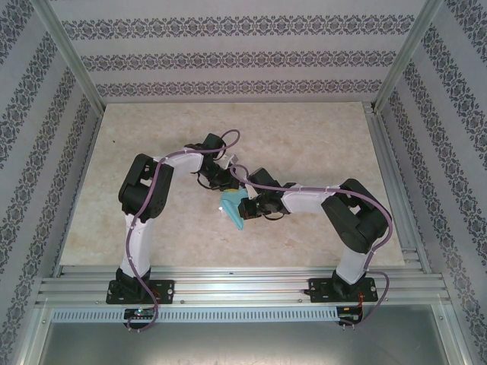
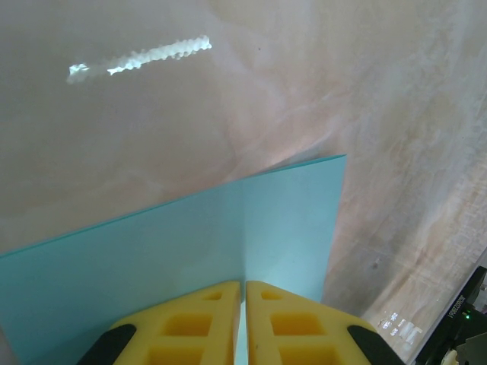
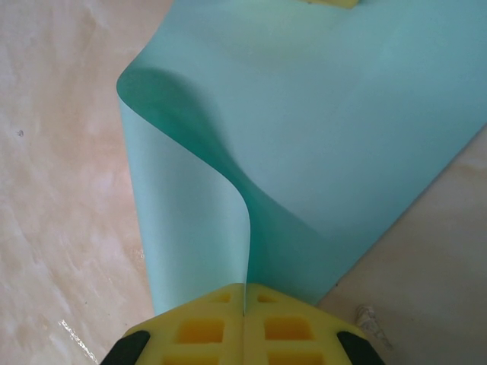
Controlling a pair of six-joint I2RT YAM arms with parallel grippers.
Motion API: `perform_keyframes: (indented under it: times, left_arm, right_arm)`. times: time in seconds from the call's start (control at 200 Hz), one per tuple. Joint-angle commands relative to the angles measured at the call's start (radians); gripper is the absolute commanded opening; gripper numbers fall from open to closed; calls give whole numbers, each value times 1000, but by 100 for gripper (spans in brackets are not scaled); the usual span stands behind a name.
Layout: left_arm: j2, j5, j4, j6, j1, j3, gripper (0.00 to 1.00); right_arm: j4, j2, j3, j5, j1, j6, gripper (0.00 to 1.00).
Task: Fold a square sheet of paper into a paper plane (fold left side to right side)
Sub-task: Third fold the triangle at the center of the table.
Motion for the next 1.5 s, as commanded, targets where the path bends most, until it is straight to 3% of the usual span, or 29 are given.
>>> perform_keyframes:
  times: [0.0,0.38,1.499]
  left_arm:
    - [57,-63,-38,20,-23,1,11]
    - [60,-71,-38,20,-24,-1,11]
    - [62,-71,-40,22,-28,-1,10]
  right_arm:
    - [4,-12,11,16,10,3,0]
    - [-2,-55,-9,21,10,9,0]
    - [-11,27,12,22,9,8,0]
